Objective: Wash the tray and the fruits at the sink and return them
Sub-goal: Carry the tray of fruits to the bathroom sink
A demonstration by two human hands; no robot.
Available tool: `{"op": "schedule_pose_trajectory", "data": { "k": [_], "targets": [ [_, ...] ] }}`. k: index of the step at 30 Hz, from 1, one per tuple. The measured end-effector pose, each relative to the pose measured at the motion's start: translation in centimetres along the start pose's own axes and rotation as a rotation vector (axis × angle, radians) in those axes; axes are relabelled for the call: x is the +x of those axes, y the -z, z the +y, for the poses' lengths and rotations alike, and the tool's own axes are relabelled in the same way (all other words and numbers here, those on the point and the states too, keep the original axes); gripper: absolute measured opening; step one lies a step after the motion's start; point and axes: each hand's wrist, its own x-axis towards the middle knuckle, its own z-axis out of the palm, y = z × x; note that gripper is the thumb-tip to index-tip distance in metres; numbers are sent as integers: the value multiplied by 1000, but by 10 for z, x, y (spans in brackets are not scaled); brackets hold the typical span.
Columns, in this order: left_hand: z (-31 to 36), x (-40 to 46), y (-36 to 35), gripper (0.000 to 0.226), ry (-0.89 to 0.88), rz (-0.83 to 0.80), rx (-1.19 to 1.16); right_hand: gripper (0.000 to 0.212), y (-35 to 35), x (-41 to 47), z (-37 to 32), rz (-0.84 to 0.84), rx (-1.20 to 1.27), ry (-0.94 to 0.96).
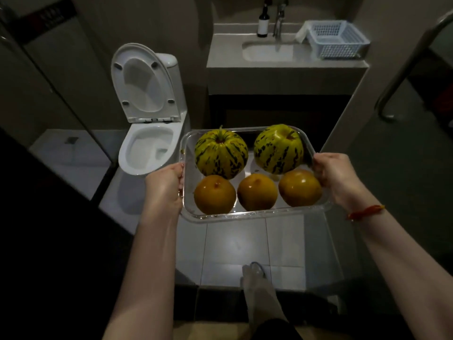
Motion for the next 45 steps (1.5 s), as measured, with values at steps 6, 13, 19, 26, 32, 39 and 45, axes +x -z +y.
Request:
{"op": "schedule_pose_trajectory", "data": {
  "k": [6,13,19,26,32,39,45],
  "targets": [
    [25,71,-47,37,9,47,8,44,-17,92,-21,-47,-25,22],
    [70,141,-105,21,37,116,16,46,-39,205,-67,-123,-6,31],
    [105,197,-150,26,-18,127,-1,30,-59,287,-100,-140,-31,15],
    [142,287,-200,25,2,110,-11,45,-89,387,-128,-163,10,12],
    [183,391,-245,23,1,108,-30,43,-135,492,-156,-142,-2,28],
    [229,496,-292,22,-16,131,-15,42,-181,596,-193,-146,18,-23],
    [255,576,-333,23,9,116,-23,39,-210,681,-207,-146,-11,-40]
  ]
}}
